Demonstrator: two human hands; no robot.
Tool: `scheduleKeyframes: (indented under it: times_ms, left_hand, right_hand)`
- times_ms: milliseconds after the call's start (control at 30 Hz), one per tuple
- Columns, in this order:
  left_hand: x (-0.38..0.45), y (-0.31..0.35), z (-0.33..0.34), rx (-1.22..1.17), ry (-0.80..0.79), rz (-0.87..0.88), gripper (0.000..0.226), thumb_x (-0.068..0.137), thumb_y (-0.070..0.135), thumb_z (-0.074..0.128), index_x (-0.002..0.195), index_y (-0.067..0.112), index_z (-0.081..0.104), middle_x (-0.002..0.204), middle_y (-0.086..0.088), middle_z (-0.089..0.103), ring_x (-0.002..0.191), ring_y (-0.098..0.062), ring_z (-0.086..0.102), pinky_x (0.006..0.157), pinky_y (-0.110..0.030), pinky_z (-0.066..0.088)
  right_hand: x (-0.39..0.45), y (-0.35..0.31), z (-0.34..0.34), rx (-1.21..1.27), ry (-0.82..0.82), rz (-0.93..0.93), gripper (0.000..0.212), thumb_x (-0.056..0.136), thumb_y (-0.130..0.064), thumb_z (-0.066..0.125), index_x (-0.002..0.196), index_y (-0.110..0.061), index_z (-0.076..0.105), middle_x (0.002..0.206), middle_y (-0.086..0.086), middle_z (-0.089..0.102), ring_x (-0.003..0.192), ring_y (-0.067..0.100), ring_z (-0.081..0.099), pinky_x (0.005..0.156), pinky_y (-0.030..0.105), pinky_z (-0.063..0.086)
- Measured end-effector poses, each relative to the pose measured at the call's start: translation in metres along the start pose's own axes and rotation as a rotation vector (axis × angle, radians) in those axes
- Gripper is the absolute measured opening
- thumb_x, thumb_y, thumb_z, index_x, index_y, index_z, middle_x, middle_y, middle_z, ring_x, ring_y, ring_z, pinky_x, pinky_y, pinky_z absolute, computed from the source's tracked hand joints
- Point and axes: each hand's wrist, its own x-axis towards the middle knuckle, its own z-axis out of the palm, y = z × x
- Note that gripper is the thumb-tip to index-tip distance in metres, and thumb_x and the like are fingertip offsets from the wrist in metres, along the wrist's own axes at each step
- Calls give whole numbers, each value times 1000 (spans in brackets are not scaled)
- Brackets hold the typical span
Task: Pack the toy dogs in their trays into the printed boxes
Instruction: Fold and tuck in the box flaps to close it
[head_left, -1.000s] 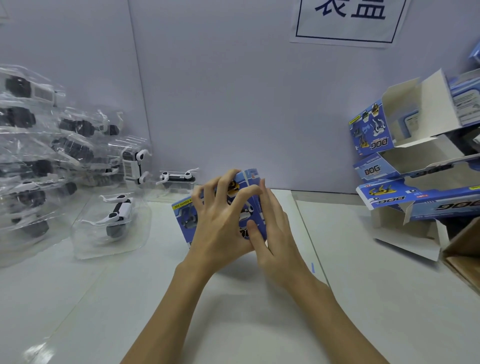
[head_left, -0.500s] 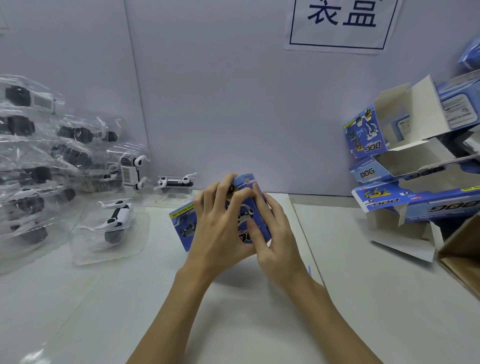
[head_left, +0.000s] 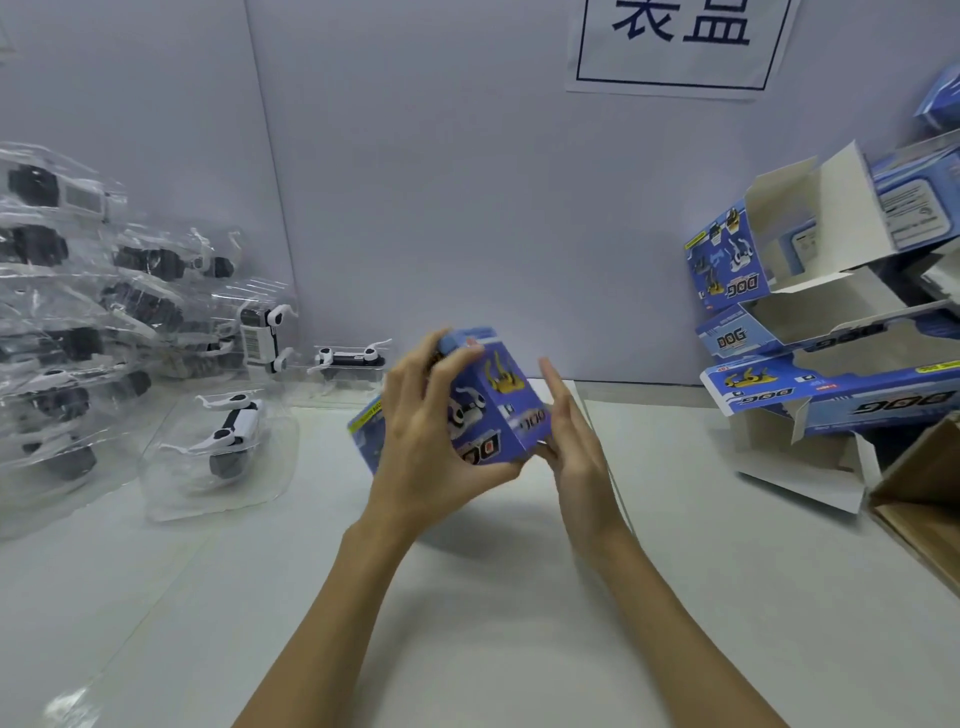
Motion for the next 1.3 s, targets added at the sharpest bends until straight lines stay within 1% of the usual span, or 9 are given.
scheduleKeyframes:
  times_ms: [233, 367, 600, 700, 800, 933, 1067, 1167, 1300]
  left_hand:
    - [5, -1, -5, -896, 172, -696, 62, 80, 51, 76, 130, 21, 55, 117, -1, 70, 105, -26, 71, 91, -44, 59]
    - [0, -2, -12, -1327, -47, -1036, 65, 91, 74, 53, 101, 17, 82, 88, -4, 78, 72, -22, 76, 67, -35, 63]
    - [-4, -21, -4, -710, 9, -1156, 69, 91, 76, 51, 110, 13, 71, 87, -7, 78, 68, -20, 75, 61, -32, 59]
    - [-2, -23, -7, -721, -152, -1163, 74, 84, 87, 50, 108, 20, 72, 83, -5, 75, 67, -15, 71, 62, -30, 55]
    - [-5, -18, 1, -802, -277, -1059, 83, 69, 79, 72, 129, 23, 62, 109, -11, 72, 87, -17, 72, 74, -33, 59]
    - [-6, -16, 10, -961, 13, -1100, 84, 66, 39, 97, 130, 21, 44, 110, -11, 78, 92, -21, 78, 74, -31, 60]
    - [-8, -23, 10, -876, 254, -1220, 69, 71, 62, 85, 116, 17, 58, 97, -3, 79, 84, -22, 77, 74, -39, 62]
    - [-9, -19, 12, -969, 81, -1140, 64, 84, 67, 69, 130, 24, 62, 117, 1, 77, 99, -24, 76, 73, -36, 61]
    - [-11, -16, 15, -947, -4, -1038, 54, 92, 54, 65, 139, 29, 59, 121, 1, 77, 104, -24, 76, 82, -35, 60]
  right_hand:
    - [2, 0, -3, -117, -95, 236, 56, 97, -67, 43, 143, -37, 53, 129, -9, 70, 116, 10, 70, 86, 25, 60]
    - [3, -1, -11, 53, -206, 390, 57, 97, -61, 60, 144, -28, 53, 133, -6, 71, 126, 25, 67, 99, 44, 56]
    - [7, 2, -18, 397, -148, 400, 62, 93, -27, 77, 147, -33, 47, 134, 10, 71, 116, 34, 72, 83, 45, 64]
    - [10, 7, -10, 481, 135, 284, 68, 87, -20, 77, 146, -35, 46, 133, 0, 72, 115, 25, 73, 90, 50, 62]
    - [10, 7, -12, 524, 299, 295, 73, 84, -23, 82, 142, -42, 41, 125, 0, 75, 97, 21, 78, 70, 43, 64]
    - [13, 7, -23, 434, 490, 311, 58, 82, -44, 81, 123, -23, 45, 109, 10, 74, 92, 22, 75, 72, 41, 65]
    - [14, 12, -22, 208, 378, 225, 67, 71, -57, 80, 114, -16, 50, 115, 16, 73, 96, 21, 78, 73, 35, 64]
    - [11, 19, -18, 148, 358, 229, 66, 81, -54, 78, 134, -23, 54, 119, 14, 70, 98, 18, 77, 77, 36, 65]
    - [10, 22, -25, 60, 333, 175, 26, 100, -45, 65, 114, -24, 75, 104, 7, 79, 103, 21, 76, 79, 33, 64]
